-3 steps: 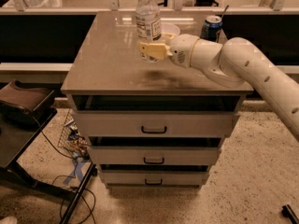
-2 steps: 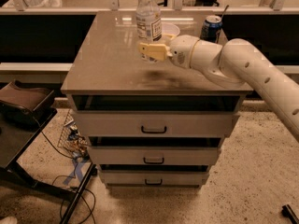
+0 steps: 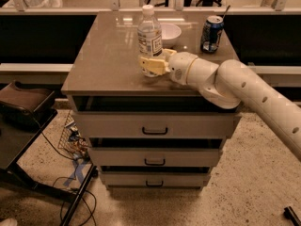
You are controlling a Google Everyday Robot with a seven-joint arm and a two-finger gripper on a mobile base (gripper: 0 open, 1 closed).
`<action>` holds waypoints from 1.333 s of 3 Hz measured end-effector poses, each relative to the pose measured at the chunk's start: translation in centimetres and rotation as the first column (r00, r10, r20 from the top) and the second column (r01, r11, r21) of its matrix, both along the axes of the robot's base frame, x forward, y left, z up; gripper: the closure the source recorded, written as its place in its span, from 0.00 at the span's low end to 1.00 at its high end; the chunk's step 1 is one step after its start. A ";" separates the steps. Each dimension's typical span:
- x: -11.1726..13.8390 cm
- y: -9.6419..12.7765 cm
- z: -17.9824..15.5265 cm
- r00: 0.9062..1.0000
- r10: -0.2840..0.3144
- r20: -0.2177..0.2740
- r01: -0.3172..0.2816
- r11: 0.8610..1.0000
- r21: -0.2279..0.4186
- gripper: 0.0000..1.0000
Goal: Place blue plastic bottle upright
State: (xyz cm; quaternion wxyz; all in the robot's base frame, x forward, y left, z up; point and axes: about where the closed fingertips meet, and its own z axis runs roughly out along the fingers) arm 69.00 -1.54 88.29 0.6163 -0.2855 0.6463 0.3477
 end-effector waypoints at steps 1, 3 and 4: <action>0.1 -0.4 -2.4 0.999 -0.037 -0.001 0.037 0.999 0.025 1.00; 0.1 -0.6 -2.7 0.999 -0.047 -0.003 0.047 0.998 0.029 0.75; 0.1 -0.5 -2.6 0.999 -0.047 -0.003 0.047 0.998 0.029 0.51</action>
Offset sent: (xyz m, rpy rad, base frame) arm 0.0037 -0.0175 -0.0553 0.0397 0.0070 -0.0874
